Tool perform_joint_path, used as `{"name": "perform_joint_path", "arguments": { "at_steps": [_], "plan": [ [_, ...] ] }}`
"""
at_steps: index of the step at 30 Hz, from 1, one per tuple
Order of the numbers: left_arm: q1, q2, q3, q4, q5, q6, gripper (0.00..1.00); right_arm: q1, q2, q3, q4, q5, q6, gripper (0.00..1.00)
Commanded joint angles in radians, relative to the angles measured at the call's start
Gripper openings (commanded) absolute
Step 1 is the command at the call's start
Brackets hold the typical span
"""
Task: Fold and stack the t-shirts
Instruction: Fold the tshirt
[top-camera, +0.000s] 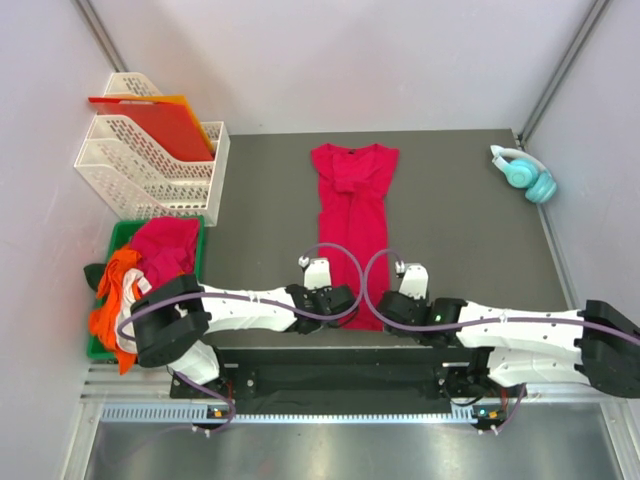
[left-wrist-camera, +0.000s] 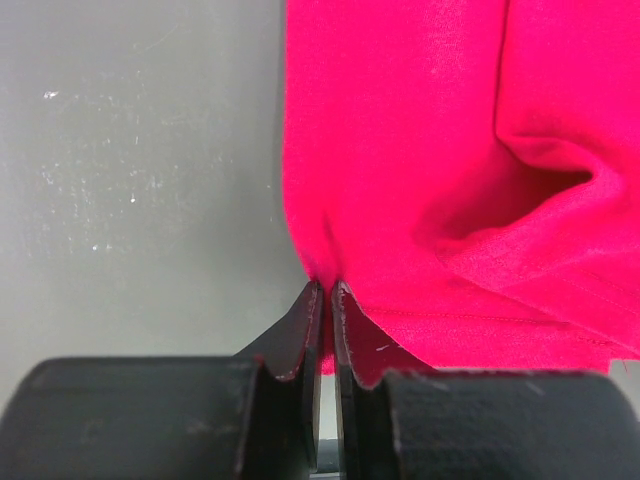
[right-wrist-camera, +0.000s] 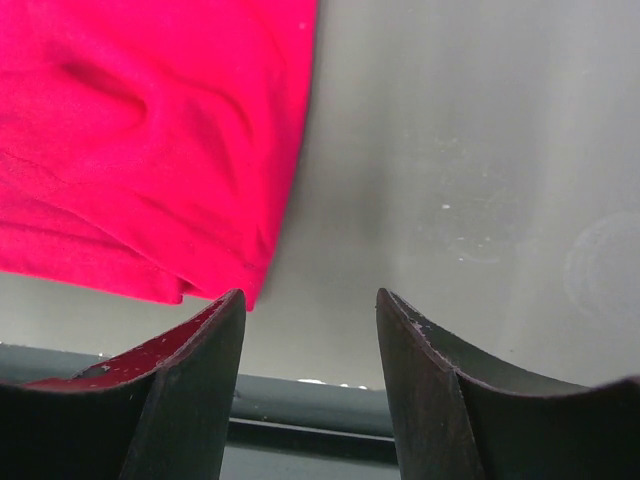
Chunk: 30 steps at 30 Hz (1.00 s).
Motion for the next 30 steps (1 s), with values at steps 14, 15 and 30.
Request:
{"name": "perform_joint_path", "arguments": {
  "at_steps": [14, 15, 30],
  "plan": [
    [-0.004, 0.017, -0.028, 0.007, 0.046, 0.017, 0.10, 0.015, 0.143, 0.039, 0.158, 0.001, 0.032, 0.54],
    [-0.004, 0.015, -0.029, 0.007, 0.046, 0.017, 0.09, 0.015, 0.150, 0.039, 0.158, -0.001, 0.040, 0.54],
    [-0.004, 0.006, -0.054, 0.018, 0.047, 0.007, 0.08, 0.018, 0.223, -0.008, 0.129, -0.047, 0.123, 0.27]
  ]
}}
